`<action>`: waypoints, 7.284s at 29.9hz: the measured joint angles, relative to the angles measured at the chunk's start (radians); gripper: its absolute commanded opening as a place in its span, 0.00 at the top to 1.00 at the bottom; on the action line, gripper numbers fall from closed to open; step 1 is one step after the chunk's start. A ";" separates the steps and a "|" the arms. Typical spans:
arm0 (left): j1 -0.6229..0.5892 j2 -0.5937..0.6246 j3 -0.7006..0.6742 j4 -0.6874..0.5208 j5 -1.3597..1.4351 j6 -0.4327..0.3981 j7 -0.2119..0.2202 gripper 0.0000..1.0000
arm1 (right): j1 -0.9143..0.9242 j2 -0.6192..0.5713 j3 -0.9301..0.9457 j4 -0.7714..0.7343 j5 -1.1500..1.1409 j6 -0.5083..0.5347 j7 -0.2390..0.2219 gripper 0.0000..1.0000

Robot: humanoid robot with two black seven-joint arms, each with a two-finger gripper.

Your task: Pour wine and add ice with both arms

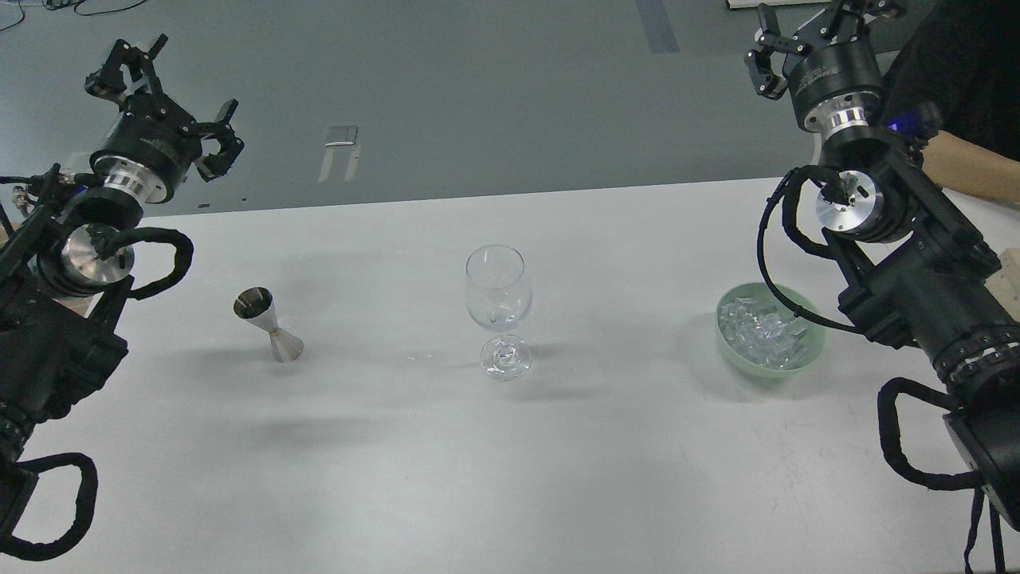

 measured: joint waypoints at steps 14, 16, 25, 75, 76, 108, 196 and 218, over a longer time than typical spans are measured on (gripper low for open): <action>0.002 -0.002 -0.014 0.000 -0.011 -0.068 -0.082 0.02 | 0.009 -0.010 -0.009 0.004 -0.002 0.007 0.020 0.00; 0.002 -0.002 -0.012 -0.002 -0.009 -0.081 -0.089 0.02 | 0.009 -0.011 -0.009 0.003 -0.002 0.006 0.038 0.00; 0.001 -0.002 -0.013 -0.008 -0.008 -0.118 -0.090 0.02 | 0.003 -0.008 -0.010 0.002 -0.002 0.001 0.073 0.00; 0.129 0.200 -0.023 -0.221 -0.212 -0.149 0.086 0.02 | -0.002 0.001 -0.014 0.008 -0.003 0.005 0.073 0.00; 0.159 0.225 -0.023 -0.253 -0.246 -0.149 0.095 0.02 | -0.002 0.001 -0.014 0.008 -0.003 0.005 0.073 0.00; 1.110 0.102 -0.622 -0.735 -0.475 -0.149 0.278 0.02 | 0.001 0.000 -0.060 0.005 -0.003 0.005 0.073 0.00; 0.650 -0.239 -0.425 -0.369 -0.245 0.134 0.350 0.30 | -0.021 -0.007 -0.087 0.009 -0.005 0.005 0.073 0.00; 0.648 -0.246 -0.424 -0.359 -0.243 0.095 0.347 0.54 | -0.017 -0.008 -0.089 0.008 -0.005 0.005 0.073 0.00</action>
